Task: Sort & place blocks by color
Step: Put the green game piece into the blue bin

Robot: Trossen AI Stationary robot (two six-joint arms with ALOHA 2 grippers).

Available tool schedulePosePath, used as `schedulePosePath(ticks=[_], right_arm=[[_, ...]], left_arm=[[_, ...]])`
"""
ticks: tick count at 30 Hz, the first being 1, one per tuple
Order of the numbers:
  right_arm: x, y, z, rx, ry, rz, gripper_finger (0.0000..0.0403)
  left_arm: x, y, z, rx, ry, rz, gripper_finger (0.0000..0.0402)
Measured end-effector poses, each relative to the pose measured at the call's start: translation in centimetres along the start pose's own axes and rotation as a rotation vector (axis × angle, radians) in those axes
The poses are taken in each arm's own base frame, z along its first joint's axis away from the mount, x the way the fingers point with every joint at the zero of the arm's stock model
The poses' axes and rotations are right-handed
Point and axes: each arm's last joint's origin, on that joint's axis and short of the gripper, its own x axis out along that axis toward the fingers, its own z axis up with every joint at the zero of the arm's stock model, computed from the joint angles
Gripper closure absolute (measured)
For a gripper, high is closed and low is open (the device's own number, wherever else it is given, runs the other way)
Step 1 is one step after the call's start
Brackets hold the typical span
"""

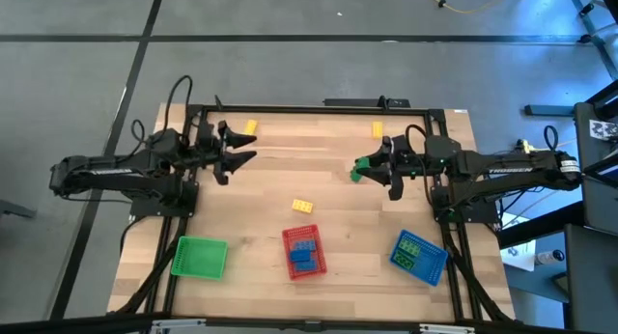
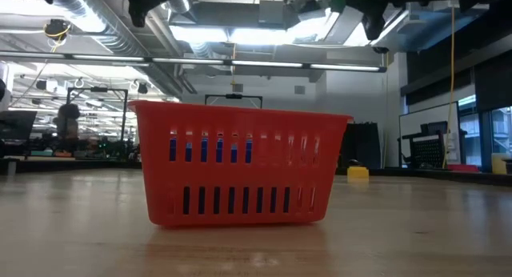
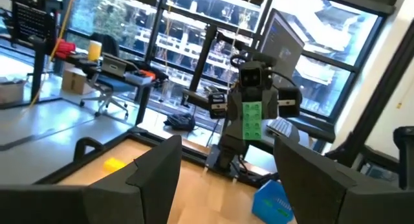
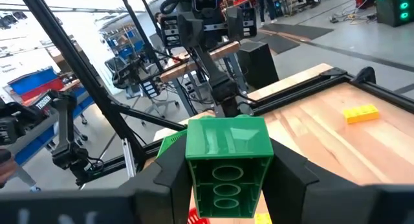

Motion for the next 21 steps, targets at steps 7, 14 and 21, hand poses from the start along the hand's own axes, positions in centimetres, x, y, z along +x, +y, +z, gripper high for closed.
schedulePosePath(ticks=[7,14,21], right_arm=[[0.0,0.0,0.0,0.047,0.003,0.005,0.0263],[-0.1,2.0,-0.2,0.253,0.296,0.143,0.0263],[-2.4,6.4,-5.1,0.491,0.835,0.144,0.0263]], left_arm=[[-0.1,0.0,0.2,0.004,-0.018,0.009,0.0164],[-0.1,0.0,0.2,0.004,-0.015,0.011,0.0164],[-0.1,0.0,0.2,0.004,-0.018,0.021,0.0164]])
